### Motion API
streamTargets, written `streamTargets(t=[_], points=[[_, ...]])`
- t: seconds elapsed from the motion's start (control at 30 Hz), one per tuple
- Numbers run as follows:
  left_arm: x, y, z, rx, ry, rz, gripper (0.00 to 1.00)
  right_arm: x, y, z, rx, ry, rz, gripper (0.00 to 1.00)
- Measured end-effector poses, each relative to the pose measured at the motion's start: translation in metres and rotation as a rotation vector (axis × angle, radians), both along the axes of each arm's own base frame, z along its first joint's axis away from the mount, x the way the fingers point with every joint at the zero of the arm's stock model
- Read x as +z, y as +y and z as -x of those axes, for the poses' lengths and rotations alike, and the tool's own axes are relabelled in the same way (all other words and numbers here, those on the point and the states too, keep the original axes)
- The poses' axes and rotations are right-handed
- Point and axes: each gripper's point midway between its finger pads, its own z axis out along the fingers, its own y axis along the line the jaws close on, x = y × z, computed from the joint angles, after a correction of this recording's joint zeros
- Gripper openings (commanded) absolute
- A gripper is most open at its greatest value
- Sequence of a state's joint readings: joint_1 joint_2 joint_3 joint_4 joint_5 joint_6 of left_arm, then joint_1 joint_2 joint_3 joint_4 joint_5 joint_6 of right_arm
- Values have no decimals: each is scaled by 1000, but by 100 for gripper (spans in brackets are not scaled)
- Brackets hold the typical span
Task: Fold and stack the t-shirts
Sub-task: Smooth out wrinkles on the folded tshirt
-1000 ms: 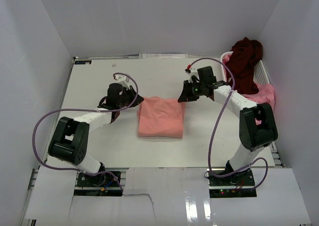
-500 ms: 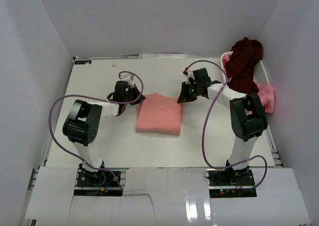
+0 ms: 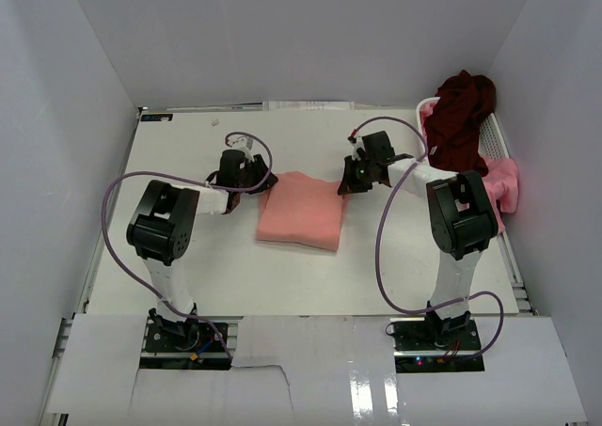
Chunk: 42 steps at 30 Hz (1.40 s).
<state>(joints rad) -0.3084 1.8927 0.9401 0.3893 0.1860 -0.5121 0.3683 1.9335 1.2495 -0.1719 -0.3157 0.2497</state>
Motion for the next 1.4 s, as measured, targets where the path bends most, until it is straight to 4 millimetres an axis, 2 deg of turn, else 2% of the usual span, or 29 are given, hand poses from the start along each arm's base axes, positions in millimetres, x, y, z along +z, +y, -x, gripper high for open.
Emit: streamTargets(t=[0.03,0.07,0.1,0.17,0.2,0.33,0.43,0.57,0.67,0.7,0.73,0.77,0.83,0.87,0.93,1.03,1.13,1.27,1.4], points=[[-3,0,-1,2,3,-4,67,-1,-1,-1,-9,1,5,9],[-4,1,-3,5,5,-8,71,-1,-2,-2,-15,-1,10,13],[-5,1,-5,12,9,-8,73,-1,-3,-3,-24,-4,14,24],[-3,2,-10,24,8,-11,75,-2,-6,-7,-40,-15,26,37],[-1,3,-12,28,5,-16,76,-2,-7,-8,-46,-17,30,48],[11,8,-17,54,-14,-30,76,-1,-12,-14,-75,-37,57,57],[40,14,-16,68,-53,-33,76,8,-15,-21,-95,-69,68,58],[111,15,-9,59,-186,10,74,33,-17,-25,-110,-125,57,56],[159,11,14,0,-280,69,71,58,-15,-25,-106,-170,23,43],[168,8,22,-24,-298,88,70,67,-13,-24,-102,-181,3,23],[174,5,31,-54,-312,107,65,78,-9,-21,-89,-196,-27,11],[175,0,41,-92,-315,129,62,84,-6,-19,-79,-205,-52,8],[167,-8,54,-157,-295,160,53,93,2,-12,-53,-193,-114,8],[157,-13,62,-194,-267,177,28,95,8,-9,-35,-184,-149,8],[131,-22,75,-253,-188,211,0,93,19,1,4,-143,-216,8],[100,-33,90,-332,-91,258,0,82,32,11,49,-71,-293,8],[84,-44,101,-403,-21,313,0,65,47,19,95,13,-353,8],[86,-54,112,-490,-5,361,0,44,59,30,131,105,-395,8],[91,-67,118,-570,-11,388,0,34,68,38,157,156,-421,8]])
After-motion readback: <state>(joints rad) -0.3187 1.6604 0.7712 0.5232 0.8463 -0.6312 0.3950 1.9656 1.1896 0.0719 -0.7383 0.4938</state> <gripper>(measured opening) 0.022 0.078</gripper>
